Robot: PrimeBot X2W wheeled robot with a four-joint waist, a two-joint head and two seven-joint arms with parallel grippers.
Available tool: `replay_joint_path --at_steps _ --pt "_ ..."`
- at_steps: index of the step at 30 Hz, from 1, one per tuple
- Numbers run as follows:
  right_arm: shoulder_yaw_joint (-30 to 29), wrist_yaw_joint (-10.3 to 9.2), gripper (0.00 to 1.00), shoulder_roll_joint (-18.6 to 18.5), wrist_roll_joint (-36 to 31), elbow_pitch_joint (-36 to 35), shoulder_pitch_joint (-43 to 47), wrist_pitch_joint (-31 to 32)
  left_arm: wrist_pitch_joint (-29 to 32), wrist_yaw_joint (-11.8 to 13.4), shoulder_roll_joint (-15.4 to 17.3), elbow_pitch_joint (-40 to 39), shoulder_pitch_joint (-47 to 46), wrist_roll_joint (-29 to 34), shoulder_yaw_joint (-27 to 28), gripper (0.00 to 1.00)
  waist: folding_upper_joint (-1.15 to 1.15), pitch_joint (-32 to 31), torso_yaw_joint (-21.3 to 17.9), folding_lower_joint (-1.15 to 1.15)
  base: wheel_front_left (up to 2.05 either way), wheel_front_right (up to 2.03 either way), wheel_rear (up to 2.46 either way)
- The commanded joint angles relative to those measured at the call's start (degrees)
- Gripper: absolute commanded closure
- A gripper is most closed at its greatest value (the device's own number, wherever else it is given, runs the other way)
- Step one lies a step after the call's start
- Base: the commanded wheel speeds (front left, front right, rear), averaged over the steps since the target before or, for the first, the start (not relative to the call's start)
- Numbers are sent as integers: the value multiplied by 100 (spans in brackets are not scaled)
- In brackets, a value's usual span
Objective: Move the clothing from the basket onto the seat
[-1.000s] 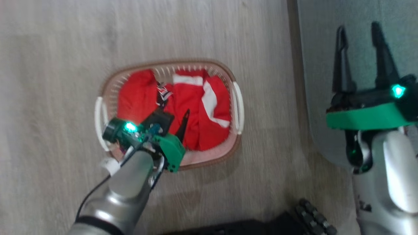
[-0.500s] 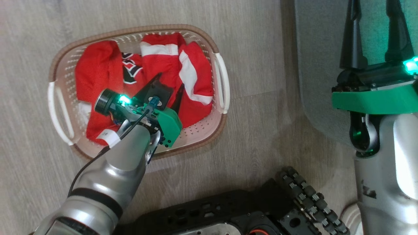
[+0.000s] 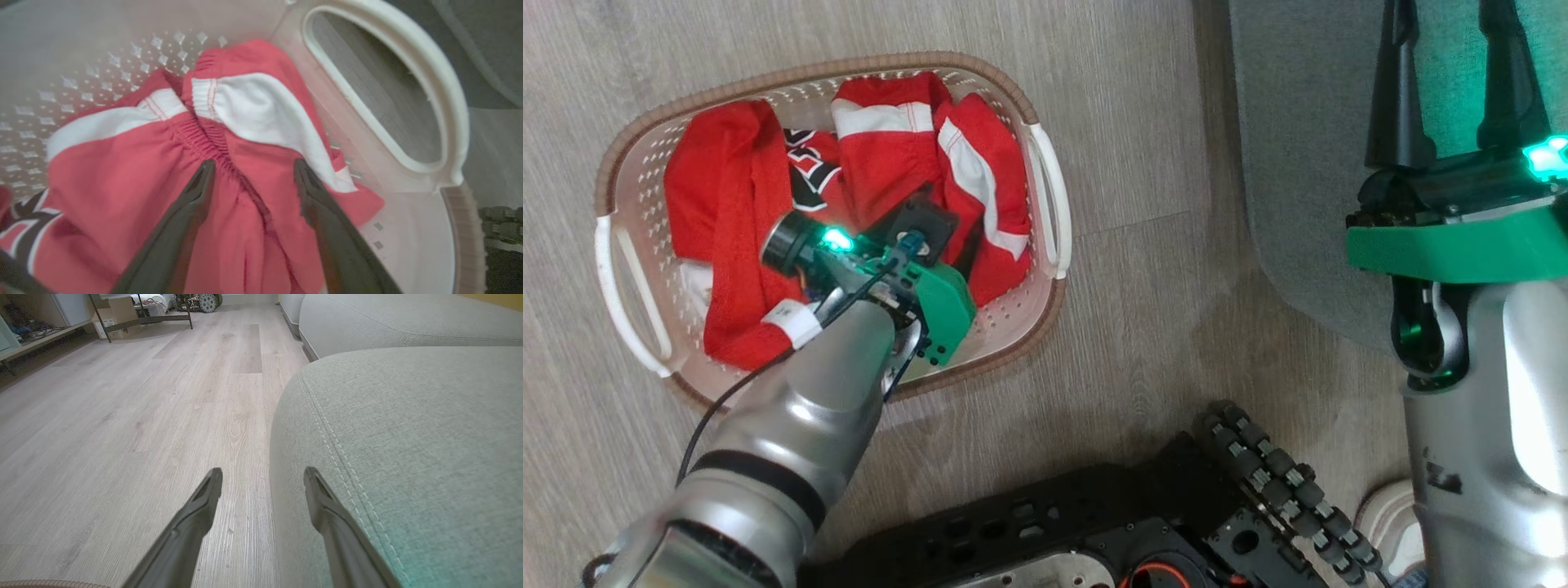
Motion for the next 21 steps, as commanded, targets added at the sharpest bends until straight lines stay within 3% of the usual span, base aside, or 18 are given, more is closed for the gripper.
replay_joint_path --at_steps 1,5,18,19,21 --pt "82 42 0 -30 67 -152 160 -52 -55 -71 41 -97 89 -58 -32 0 0 11 -7 -1 0 0 0" --pt "118 42 0 -30 94 -116 171 -52 -55 -169 41 -92 97 -174 -227 0 0 2 -14 -1 0 0 0" --pt "94 42 0 -30 56 -190 185 -52 -11 -48 41 263 -147 -643 -663 0 0 189 -129 -1 0 0 0" --pt "81 42 0 -30 50 -188 186 -52 -8 -42 41 274 -171 -667 -698 12 0 191 -120 -1 0 0 0" --pt "71 42 0 -30 38 -167 188 -52 -11 -33 41 287 -208 -710 -769 91 0 171 -93 -1 0 0 0"
